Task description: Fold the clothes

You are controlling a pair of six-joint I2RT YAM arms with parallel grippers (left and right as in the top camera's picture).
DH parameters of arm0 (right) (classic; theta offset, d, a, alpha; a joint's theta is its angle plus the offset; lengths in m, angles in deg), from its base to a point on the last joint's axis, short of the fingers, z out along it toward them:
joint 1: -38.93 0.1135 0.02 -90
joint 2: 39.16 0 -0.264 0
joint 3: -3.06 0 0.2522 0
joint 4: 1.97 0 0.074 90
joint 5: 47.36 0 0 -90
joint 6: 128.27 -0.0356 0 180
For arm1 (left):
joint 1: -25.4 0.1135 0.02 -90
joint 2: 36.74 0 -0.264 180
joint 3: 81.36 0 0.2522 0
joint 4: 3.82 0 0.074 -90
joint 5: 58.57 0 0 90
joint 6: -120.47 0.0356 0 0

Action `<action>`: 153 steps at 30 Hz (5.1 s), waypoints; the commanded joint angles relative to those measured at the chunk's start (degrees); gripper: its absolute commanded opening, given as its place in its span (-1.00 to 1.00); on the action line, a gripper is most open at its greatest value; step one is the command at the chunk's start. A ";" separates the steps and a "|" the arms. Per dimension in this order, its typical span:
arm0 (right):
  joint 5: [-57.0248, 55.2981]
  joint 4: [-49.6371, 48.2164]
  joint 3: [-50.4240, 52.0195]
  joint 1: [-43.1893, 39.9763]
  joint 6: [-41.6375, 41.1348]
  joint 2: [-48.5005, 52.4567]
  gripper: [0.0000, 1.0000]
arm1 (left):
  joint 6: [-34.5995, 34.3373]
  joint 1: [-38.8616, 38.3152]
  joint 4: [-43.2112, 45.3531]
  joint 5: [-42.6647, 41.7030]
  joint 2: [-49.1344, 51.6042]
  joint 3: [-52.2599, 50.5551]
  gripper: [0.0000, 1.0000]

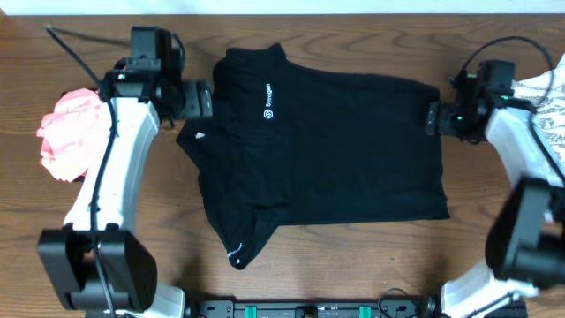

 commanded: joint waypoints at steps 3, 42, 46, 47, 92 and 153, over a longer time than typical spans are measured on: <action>1.29 15.06 -0.11 -4.07 -12.28 -6.56 0.98 | -3.78 0.09 -11.82 -4.55 0.17 -0.42 0.96; 10.19 4.48 32.22 -6.29 -11.56 -6.56 0.35 | -7.72 -2.69 -5.40 -21.46 0.20 -30.80 0.39; 9.94 4.28 32.48 -6.29 -11.56 -6.56 0.33 | -7.74 -2.67 -5.42 -21.46 0.20 -30.80 0.32; 9.90 3.98 32.48 -6.32 -11.54 -6.56 0.28 | -7.72 -2.67 -5.40 -21.46 0.20 -30.80 0.28; 9.55 2.93 32.48 -6.29 -11.54 -6.56 -0.97 | -8.04 -2.67 7.08 -8.44 0.20 -38.66 0.08; 9.27 -9.16 27.63 -9.66 -11.58 -19.85 -0.97 | -7.08 2.89 22.43 -7.85 -15.96 -35.17 -0.88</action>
